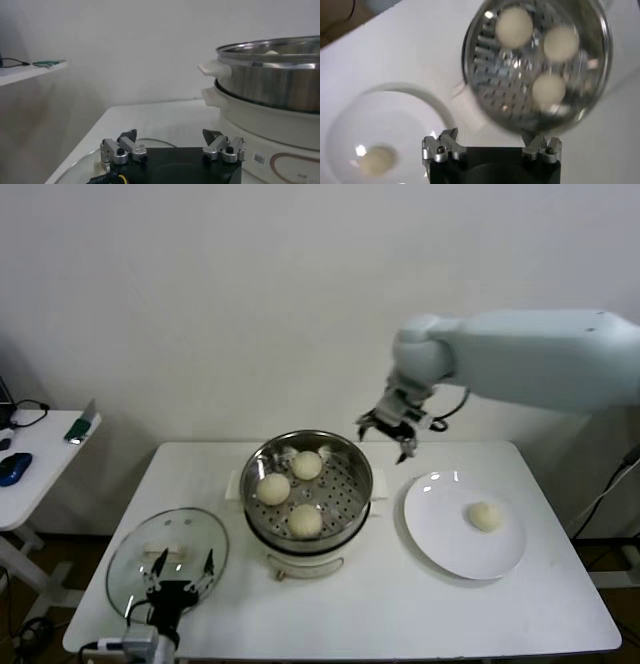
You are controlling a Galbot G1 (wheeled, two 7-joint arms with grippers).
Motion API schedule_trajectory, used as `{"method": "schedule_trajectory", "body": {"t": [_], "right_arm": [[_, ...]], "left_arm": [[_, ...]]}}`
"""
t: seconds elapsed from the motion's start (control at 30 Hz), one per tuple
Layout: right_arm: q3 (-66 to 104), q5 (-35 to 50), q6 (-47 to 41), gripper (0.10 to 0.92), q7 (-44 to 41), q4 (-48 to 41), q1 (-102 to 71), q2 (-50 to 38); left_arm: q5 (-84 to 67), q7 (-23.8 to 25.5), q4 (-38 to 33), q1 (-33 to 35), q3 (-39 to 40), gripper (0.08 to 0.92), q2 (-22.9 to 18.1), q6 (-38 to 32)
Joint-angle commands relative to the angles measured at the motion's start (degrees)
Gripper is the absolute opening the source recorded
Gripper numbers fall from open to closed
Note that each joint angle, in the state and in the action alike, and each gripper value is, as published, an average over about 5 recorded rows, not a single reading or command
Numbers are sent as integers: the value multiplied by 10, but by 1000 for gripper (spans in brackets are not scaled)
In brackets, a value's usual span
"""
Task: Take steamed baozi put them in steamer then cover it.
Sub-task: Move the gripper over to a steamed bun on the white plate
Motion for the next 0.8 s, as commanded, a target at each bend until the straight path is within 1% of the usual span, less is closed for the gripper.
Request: {"method": "schedule_trajectory", "body": {"t": [0.03, 0.2, 0.4, 0.6, 0.8], "right_arm": [[-91, 80, -101, 823, -14, -34, 2, -199], [-18, 10, -104, 823, -7, -89, -122, -217], [97, -56, -93, 823, -6, -174, -264, -193], [175, -94, -78, 823, -8, -245, -355, -158], [215, -116, -71, 823, -6, -287, -406, -130]], "left_arm": [[1, 1, 1, -5, 1, 823, 1, 1], [2, 2, 0, -3, -3, 823, 1, 1], [1, 2, 0, 4, -12, 823, 0, 0], [5, 1, 1, 8, -14, 823, -6, -1], [8, 0, 4, 13, -14, 823, -7, -3]]}}
